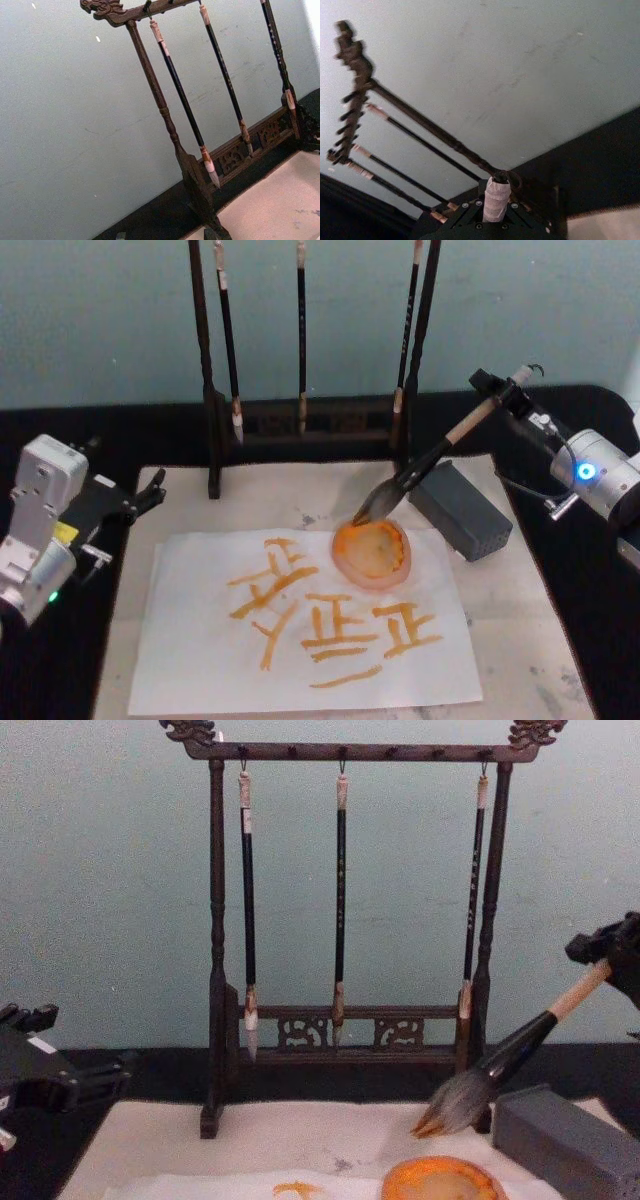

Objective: Pick up the brush from the inkstone, write on the paper, then place the brush back to its original position.

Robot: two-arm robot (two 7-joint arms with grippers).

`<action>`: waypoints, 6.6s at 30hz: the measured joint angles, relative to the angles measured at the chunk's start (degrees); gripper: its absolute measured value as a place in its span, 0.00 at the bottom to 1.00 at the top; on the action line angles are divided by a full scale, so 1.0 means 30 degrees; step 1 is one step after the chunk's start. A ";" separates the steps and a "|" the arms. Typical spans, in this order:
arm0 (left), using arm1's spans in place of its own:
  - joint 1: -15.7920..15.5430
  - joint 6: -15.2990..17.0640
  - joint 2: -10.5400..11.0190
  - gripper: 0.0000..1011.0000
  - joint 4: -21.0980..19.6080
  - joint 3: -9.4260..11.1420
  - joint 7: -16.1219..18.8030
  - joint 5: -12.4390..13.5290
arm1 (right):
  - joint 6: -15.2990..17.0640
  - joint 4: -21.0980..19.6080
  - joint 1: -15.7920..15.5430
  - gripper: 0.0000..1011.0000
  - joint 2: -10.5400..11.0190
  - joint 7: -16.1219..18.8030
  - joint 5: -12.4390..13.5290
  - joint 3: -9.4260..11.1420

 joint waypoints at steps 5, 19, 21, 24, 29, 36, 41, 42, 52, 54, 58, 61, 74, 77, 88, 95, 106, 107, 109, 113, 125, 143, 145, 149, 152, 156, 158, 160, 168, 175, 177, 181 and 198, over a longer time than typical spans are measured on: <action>0.0000 0.0001 0.0000 1.00 0.0000 0.0000 -0.0001 0.0000 | 0.0364 0.0600 0.0214 0.00 -0.0149 -0.0805 0.0702 0.0056; 0.0000 0.0001 0.0000 1.00 0.0000 0.0000 0.0000 0.0000 | 0.0346 0.1300 0.0362 0.00 -0.0248 -0.2294 0.1542 -0.0348; 0.0000 0.0001 0.0000 1.00 0.0000 0.0000 -0.0001 0.0000 | 0.0261 0.1342 0.0362 0.00 -0.0214 -0.2333 0.1590 -0.0479; 0.0000 0.0001 0.0000 1.00 0.0000 -0.0001 0.0000 0.0000 | 0.0143 0.1396 0.0367 0.00 -0.0170 -0.2335 0.1615 -0.0610; 0.0000 0.0001 0.0000 1.00 0.0000 0.0000 0.0000 -0.0001 | -0.0121 0.1630 0.0455 0.00 -0.0130 -0.2343 0.1693 -0.0936; 0.0000 0.0001 0.0000 1.00 0.0000 -0.0001 0.0000 0.0000 | -0.0460 0.1997 0.0599 0.00 -0.0039 -0.2432 0.1832 -0.1378; 0.0000 0.0001 0.0000 1.00 0.0000 0.0000 0.0000 0.0000 | -0.0625 0.2171 0.0676 0.00 0.0016 -0.2478 0.1950 -0.1656; 0.0000 0.0001 0.0000 1.00 -0.0001 0.0000 -0.0001 0.0000 | -0.0644 0.2205 0.0690 0.00 0.0017 -0.2491 0.1968 -0.1695; 0.0000 0.0000 0.0000 1.00 0.0000 0.0000 0.0000 0.0000 | -0.0957 0.2464 0.0845 0.00 0.0066 -0.2651 0.2255 -0.2158; 0.0001 0.0001 0.0000 1.00 0.0000 -0.0001 0.0000 0.0000 | -0.0983 0.2489 0.0860 0.00 0.0079 -0.2677 0.2308 -0.2235; 0.0000 0.0001 0.0000 1.00 0.0000 0.0001 0.0000 0.0000 | -0.1052 0.2554 0.0910 0.00 0.0145 -0.2722 0.2481 -0.2432; 0.0001 0.0001 0.0000 1.00 0.0000 0.0000 -0.0001 -0.0001 | -0.1078 0.2588 0.0920 0.00 0.0174 -0.2739 0.2595 -0.2506; 0.0000 0.0001 0.0000 1.00 0.0000 0.0000 0.0000 0.0000 | -0.1260 0.2634 0.0990 0.00 0.0255 -0.2745 0.2715 -0.2735; -0.0001 0.0001 0.0000 1.00 0.0000 0.0000 0.0001 0.0000 | -0.1252 0.2634 0.0990 0.00 0.0251 -0.2743 0.2711 -0.2724; -0.0001 0.0001 0.0000 1.00 0.0000 -0.0001 0.0000 0.0000 | -0.1229 0.2631 0.0985 0.24 0.0235 -0.2731 0.2710 -0.2697; 0.0001 0.0000 0.0000 1.00 -0.0001 0.0000 0.0000 -0.0001 | -0.1216 0.2619 0.0972 0.42 0.0227 -0.2726 0.2707 -0.2680; 0.0000 0.0001 0.0000 1.00 0.0000 0.0000 0.0000 0.0000 | -0.1208 0.2618 0.0959 0.81 0.0228 -0.2725 0.2700 -0.2677; 0.0000 0.0001 0.0000 1.00 0.0000 0.0000 -0.0001 0.0000 | -0.1208 0.2618 0.0959 0.83 0.0227 -0.2725 0.2699 -0.2676; 0.0001 0.0001 0.0000 1.00 0.0000 0.0000 0.0001 -0.0001 | -0.1207 0.2619 0.0959 0.87 0.0227 -0.2726 0.2699 -0.2676; -0.0001 0.0000 0.0000 1.00 0.0001 -0.0001 0.0000 0.0000 | -0.1207 0.2618 0.0959 0.97 0.0227 -0.2726 0.2699 -0.2677; 0.0000 0.0001 0.0000 1.00 0.0000 0.0000 0.0000 -0.0001 | -0.1030 0.2097 0.0612 0.99 0.0737 -0.2574 0.3208 -0.2866; -0.0001 0.0001 0.0000 1.00 -0.0001 0.0000 0.0000 0.0001 | -0.0375 -0.1252 -0.1644 0.99 0.3266 -0.2735 0.5020 -0.2802; 0.0000 0.0001 0.0000 1.00 -0.0001 0.0000 0.0000 -0.0001 | -0.0412 -0.1814 -0.2012 0.99 0.3606 -0.2748 0.5310 -0.2727; 0.0000 0.0001 0.0000 1.00 -0.0001 0.0000 0.0000 0.0000 | -0.0679 -0.2667 -0.2529 0.99 0.4130 -0.2734 0.5502 -0.2661; 0.0000 0.0001 0.0000 1.00 0.0000 0.0000 0.0000 0.0000 | -0.1317 -0.3168 -0.2758 0.99 0.4443 -0.2490 0.5072 -0.2763; 0.0000 0.0001 0.0000 1.00 0.0000 0.0000 0.0000 0.0000 | -0.2587 -0.3490 -0.2749 0.99 0.4644 -0.2048 0.3460 -0.3267; 0.0000 0.0001 0.0000 1.00 -0.0001 0.0000 0.0000 0.0000 | -0.3558 -0.3529 -0.2609 0.99 0.4643 -0.1816 0.1968 -0.3665; 0.0000 0.0001 -0.0001 1.00 0.0000 -0.0001 0.0000 0.0000 | -0.4555 -0.3452 -0.2420 0.99 0.4542 -0.1616 0.0356 -0.4060; 0.0000 0.0001 0.0000 1.00 -0.0001 0.0000 0.0000 0.0000 | -0.7547 -0.2863 -0.1701 0.99 0.4081 -0.1416 -0.4344 -0.5286; 0.0000 0.0001 0.0000 1.00 0.0001 0.0000 0.0000 0.0000 | -1.0019 -0.1862 -0.1033 0.99 0.3585 -0.1845 -0.8522 -0.6348; 0.0001 0.0001 0.0000 1.00 0.0000 0.0000 -0.0001 0.0000 | -1.0459 -0.1458 -0.0828 0.99 0.3392 -0.2018 -0.9481 -0.6591; 0.0000 0.0001 0.0000 1.00 0.0000 0.0000 0.0001 0.0000 | -1.0826 -0.1017 -0.0592 0.99 0.3186 -0.2292 -1.0574 -0.6882; 0.0000 0.0000 0.0000 1.00 0.0000 -0.0001 0.0000 0.0000 | -1.0446 -0.0341 -0.0225 0.99 0.2881 -0.2859 -1.3302 -0.7290</action>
